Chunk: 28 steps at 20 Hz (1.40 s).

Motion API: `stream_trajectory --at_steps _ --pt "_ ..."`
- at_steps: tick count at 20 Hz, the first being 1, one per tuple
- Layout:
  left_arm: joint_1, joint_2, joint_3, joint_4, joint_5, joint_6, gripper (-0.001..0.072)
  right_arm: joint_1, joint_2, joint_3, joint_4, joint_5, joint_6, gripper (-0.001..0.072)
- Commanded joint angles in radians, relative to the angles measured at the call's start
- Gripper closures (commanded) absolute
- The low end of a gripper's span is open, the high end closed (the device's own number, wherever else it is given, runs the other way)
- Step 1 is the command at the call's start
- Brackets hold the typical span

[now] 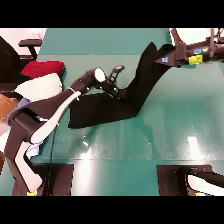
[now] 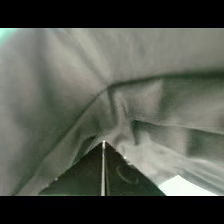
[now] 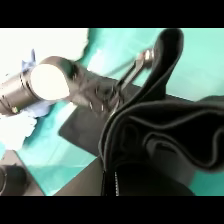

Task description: Fold the shirts.

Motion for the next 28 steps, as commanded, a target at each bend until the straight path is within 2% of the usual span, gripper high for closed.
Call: stream_trajectory --at_steps 1,4,8,9,10,11,12,16,18,21,22,24,26,28 --pt "0.105 0.114 0.036 0.045 -0.072 0.007 0.0684 0.120 0.000 0.008 0.005 -0.053 0.007 0.0697" --pt "0.261 0.310 0.036 0.140 -0.102 0.008 0.0684 0.297 -0.051 0.008 0.005 -0.175 0.006 0.0696" --pt "0.447 0.541 0.036 0.267 -0.122 0.007 0.0684 0.586 -0.230 0.033 0.005 -0.394 -0.019 0.0683" --pt "0.483 0.580 0.035 0.284 -0.122 0.007 0.0683 0.638 -0.293 0.074 0.003 -0.409 -0.028 0.0598" --pt "0.516 0.615 0.035 0.292 -0.124 0.007 0.0683 0.676 -0.347 0.119 0.003 -0.407 -0.046 0.0428" --pt "0.541 0.640 0.035 0.292 -0.132 0.007 0.0683 0.702 -0.395 0.165 -0.006 -0.394 -0.056 0.0221" --pt "0.563 0.660 0.035 0.292 -0.143 0.007 0.0683 0.710 -0.429 0.201 -0.017 -0.361 -0.056 0.0190" --pt "0.582 0.679 0.035 0.295 -0.196 0.007 0.0683 0.626 -0.422 0.175 -0.198 -0.199 -0.013 0.0199" --pt "0.582 0.679 0.035 0.294 -0.219 0.007 0.0683 0.537 -0.353 0.042 -0.271 -0.182 0.010 0.0199" --pt "0.582 0.677 0.033 0.281 -0.232 0.007 0.0683 0.346 -0.229 -0.220 -0.294 -0.220 0.043 0.0199" --pt "0.582 0.677 0.028 0.264 -0.233 0.007 0.0683 0.281 -0.198 -0.299 -0.289 -0.238 0.061 0.0195" --pt "0.579 0.677 0.011 0.225 -0.213 0.007 0.0684 0.158 -0.174 -0.422 -0.233 -0.267 0.061 0.0070" --pt "0.565 0.677 -0.015 0.204 -0.192 0.006 0.0684 0.080 -0.204 -0.478 -0.157 -0.272 0.032 0.0085" --pt "0.548 0.677 -0.034 0.206 -0.189 0.008 0.0683 0.063 -0.256 -0.480 -0.098 -0.274 -0.014 0.0136"
